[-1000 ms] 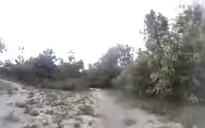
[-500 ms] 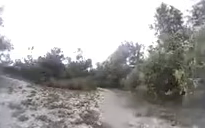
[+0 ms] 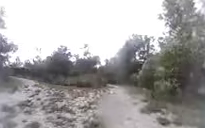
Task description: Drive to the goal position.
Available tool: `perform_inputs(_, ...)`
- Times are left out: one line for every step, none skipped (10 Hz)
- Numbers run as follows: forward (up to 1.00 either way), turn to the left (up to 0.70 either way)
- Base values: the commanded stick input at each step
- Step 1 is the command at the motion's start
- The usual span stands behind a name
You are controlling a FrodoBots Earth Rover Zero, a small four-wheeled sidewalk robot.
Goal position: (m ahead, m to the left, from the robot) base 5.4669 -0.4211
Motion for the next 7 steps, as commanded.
perform_inputs(0.85, 0.00)
perform_inputs(0.85, 0.00)
perform_inputs(0.85, 0.00)
perform_inputs(0.85, 0.00)
perform_inputs(0.85, 0.00)
perform_inputs(0.85, 0.00)
perform_inputs(0.85, 0.00)
